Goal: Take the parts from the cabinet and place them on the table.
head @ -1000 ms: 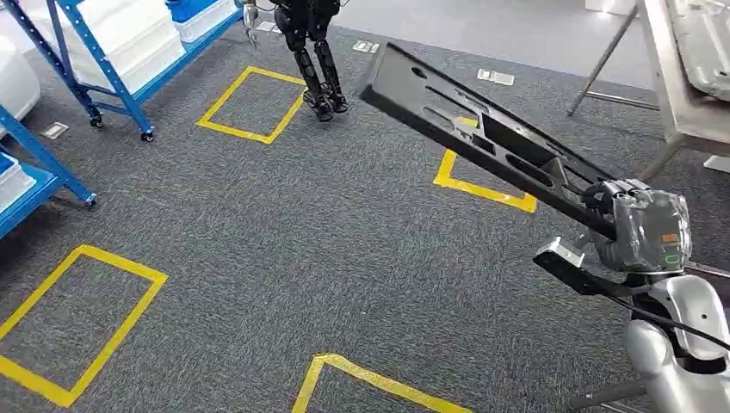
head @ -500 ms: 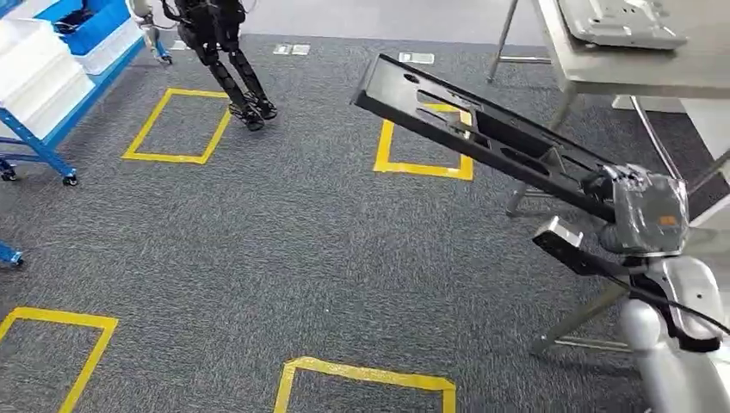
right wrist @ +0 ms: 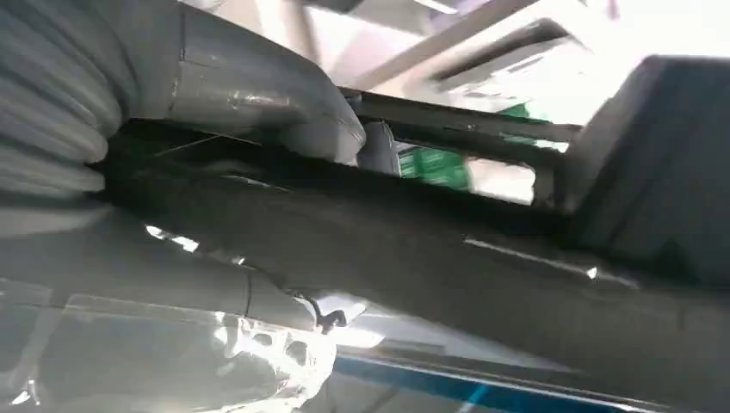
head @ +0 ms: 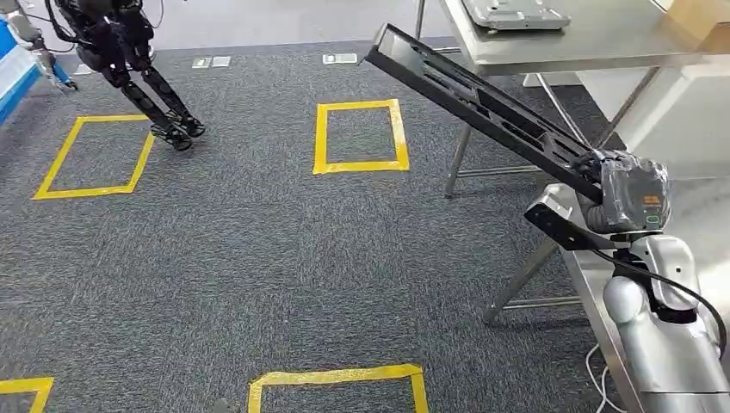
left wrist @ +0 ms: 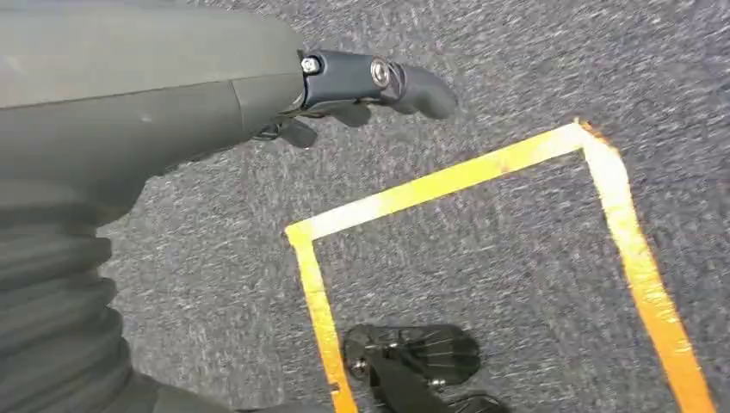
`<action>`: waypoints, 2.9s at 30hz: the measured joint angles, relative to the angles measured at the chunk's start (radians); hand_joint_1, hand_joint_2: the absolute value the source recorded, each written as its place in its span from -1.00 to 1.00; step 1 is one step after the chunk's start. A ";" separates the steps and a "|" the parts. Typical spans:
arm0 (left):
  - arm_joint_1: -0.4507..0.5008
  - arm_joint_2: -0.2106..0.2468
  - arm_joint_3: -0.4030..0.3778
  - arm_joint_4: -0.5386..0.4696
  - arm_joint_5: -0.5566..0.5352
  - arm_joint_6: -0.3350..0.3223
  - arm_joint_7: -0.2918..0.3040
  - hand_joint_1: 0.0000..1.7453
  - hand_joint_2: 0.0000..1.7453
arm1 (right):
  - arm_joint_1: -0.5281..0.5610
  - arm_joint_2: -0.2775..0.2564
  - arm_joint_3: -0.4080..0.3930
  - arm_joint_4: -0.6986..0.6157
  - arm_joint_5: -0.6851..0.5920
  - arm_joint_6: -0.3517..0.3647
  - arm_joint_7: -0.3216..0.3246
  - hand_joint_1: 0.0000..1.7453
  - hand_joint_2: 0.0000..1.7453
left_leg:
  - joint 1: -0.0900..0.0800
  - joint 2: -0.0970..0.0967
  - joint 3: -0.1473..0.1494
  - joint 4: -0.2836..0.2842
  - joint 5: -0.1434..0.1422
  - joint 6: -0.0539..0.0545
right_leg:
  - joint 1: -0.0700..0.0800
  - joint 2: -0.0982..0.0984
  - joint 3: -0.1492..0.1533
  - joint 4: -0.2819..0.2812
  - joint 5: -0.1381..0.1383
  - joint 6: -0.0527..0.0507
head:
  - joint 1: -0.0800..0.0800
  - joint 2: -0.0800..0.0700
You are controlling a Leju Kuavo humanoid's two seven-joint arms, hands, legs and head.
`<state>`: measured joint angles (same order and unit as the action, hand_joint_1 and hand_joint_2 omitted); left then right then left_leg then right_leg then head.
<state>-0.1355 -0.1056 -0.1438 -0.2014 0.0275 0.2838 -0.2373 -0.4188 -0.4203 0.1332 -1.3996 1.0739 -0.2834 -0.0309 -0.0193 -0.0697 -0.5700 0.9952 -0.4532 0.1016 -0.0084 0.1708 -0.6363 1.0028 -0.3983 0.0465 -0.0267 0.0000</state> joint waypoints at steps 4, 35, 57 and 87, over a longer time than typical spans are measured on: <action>0.000 -0.002 0.000 -0.001 -0.004 -0.003 0.000 -1.00 1.00 | -0.029 -0.002 -0.002 0.025 0.015 0.005 0.013 1.00 1.00 | 0.003 0.069 0.008 -0.022 0.013 -0.006 | -0.003 -0.150 -0.111 0.225 -0.109 -0.011 | 0.010 0.000; -0.005 -0.005 0.002 -0.003 -0.017 -0.010 0.009 -1.00 1.00 | -0.046 0.007 -0.037 0.126 0.080 -0.022 0.072 1.00 1.00 | 0.021 0.088 -0.003 0.002 0.002 -0.027 | -0.011 -0.155 -0.132 0.263 -0.114 -0.002 | 0.026 0.000; -0.011 0.002 0.002 -0.010 -0.041 -0.016 0.008 -1.00 1.00 | -0.017 0.011 -0.063 0.145 0.137 -0.015 0.127 1.00 1.00 | 0.045 -0.043 0.000 0.024 -0.020 -0.074 | -0.010 -0.057 0.028 -0.002 -0.013 -0.023 | 0.021 0.000; -0.031 0.000 0.030 -0.017 -0.070 0.010 -0.106 -1.00 1.00 | -0.469 0.043 0.001 0.765 0.217 0.003 0.082 1.00 1.00 | 0.032 -0.030 -0.035 0.048 -0.003 -0.046 | -0.011 -0.063 0.011 0.003 0.000 -0.025 | 0.018 0.000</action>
<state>-0.1662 -0.1057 -0.1137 -0.2186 -0.0423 0.2942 -0.3428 -0.8876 -0.3769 0.1338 -0.6341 1.2909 -0.2804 0.0513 0.0128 -0.0996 -0.6046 1.0427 -0.4566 0.0554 -0.0197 0.1077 -0.6250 1.0059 -0.3981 0.0211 -0.0088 0.0000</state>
